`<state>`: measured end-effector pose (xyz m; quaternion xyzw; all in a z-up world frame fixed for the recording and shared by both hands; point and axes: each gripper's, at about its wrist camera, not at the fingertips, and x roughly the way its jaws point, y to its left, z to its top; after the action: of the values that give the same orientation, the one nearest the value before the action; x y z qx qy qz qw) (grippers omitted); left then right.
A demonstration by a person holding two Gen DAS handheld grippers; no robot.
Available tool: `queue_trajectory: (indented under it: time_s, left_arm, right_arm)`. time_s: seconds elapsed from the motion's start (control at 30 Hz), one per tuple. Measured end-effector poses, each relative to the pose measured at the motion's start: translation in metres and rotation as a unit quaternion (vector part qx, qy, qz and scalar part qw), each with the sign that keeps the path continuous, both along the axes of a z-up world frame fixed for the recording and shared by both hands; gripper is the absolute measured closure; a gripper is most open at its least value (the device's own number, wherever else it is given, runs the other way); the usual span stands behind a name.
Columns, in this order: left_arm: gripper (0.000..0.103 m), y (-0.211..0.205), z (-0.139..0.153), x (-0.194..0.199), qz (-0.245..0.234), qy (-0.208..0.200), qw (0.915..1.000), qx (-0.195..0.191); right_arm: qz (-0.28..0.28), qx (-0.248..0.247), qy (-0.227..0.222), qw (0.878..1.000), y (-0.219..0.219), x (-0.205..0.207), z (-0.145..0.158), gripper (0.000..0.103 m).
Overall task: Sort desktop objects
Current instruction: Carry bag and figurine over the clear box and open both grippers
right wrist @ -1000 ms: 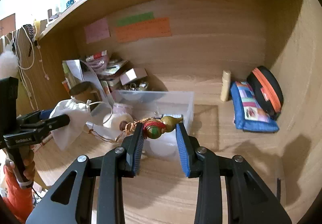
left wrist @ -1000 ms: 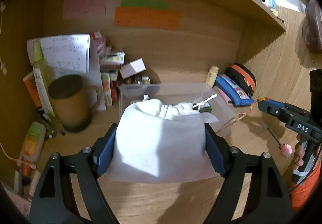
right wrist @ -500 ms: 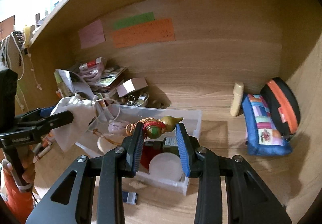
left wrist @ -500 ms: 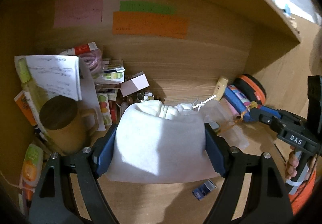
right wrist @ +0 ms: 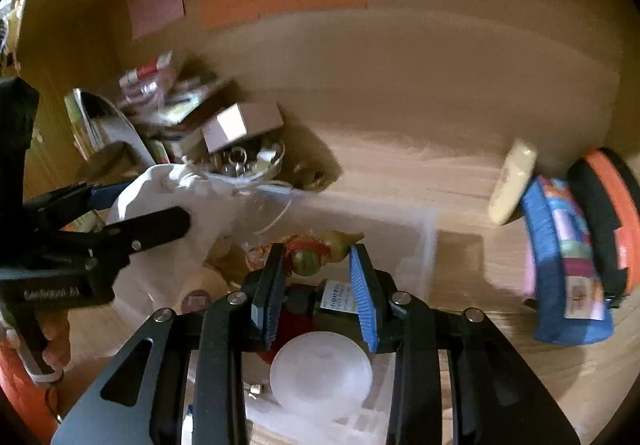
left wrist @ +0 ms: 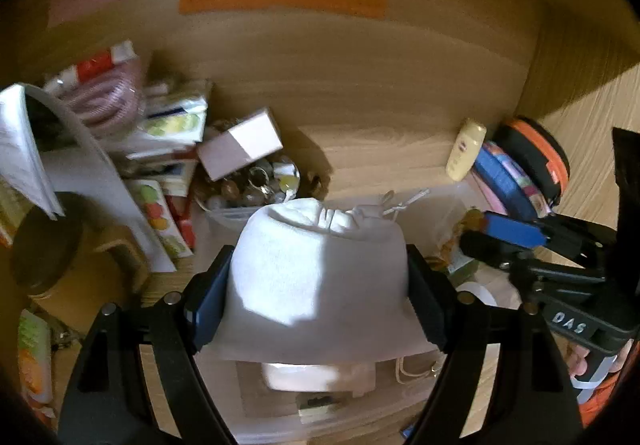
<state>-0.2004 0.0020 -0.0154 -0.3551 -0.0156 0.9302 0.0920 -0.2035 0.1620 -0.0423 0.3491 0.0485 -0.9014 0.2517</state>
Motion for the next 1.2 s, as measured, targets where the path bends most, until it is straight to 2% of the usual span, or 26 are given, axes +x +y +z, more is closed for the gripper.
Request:
queue_trajectory:
  time_s: [0.17,0.23,0.33,0.47,0.67,0.73,0.87,0.97,1.03,1.2]
  left_arm:
    - [0.023,0.003,-0.011,-0.004,-0.005,-0.007,0.9999,-0.013]
    - [0.023,0.003,-0.013,-0.005,-0.009,-0.010,0.9999,-0.008]
    - [0.022,0.002,-0.015,-0.004,-0.010,-0.011,0.9998,-0.012]
    - [0.022,0.006,-0.020,-0.004,-0.009,-0.014,0.9995,-0.026]
    - [0.020,0.004,-0.018,-0.002,-0.008,-0.010,0.9995,-0.028]
    - [0.013,0.003,-0.018,-0.002,-0.008,-0.009,0.9995,-0.030]
    - [0.012,0.003,-0.015,0.001,-0.008,0.001,0.9994,-0.035]
    - [0.011,0.000,-0.009,0.004,-0.001,0.007,0.9993,-0.037]
    - [0.009,-0.002,-0.003,0.008,0.006,0.013,0.9992,-0.038]
    - [0.005,-0.009,0.014,0.027,0.022,0.037,0.9980,-0.047]
  right_arm:
    - [0.004,0.040,-0.016,0.999,-0.012,-0.009,-0.024,0.074]
    - [0.003,0.070,0.003,0.998,-0.017,-0.006,-0.029,0.073]
    - [0.006,0.090,0.015,0.996,-0.023,-0.003,-0.033,0.072]
    - [0.014,0.082,0.015,0.996,-0.024,-0.003,-0.034,0.072]
    - [0.015,0.081,0.019,0.996,-0.023,0.001,-0.034,0.072]
    - [0.017,0.079,0.014,0.997,-0.024,0.000,-0.034,0.072]
    - [0.016,0.075,0.010,0.997,-0.025,0.001,-0.026,0.072]
    - [0.012,0.072,0.022,0.997,-0.023,0.009,-0.015,0.062]
    - [0.003,0.067,0.036,0.997,-0.021,0.014,-0.006,0.047]
    - [-0.001,0.067,0.064,0.996,-0.019,0.035,0.015,0.038]
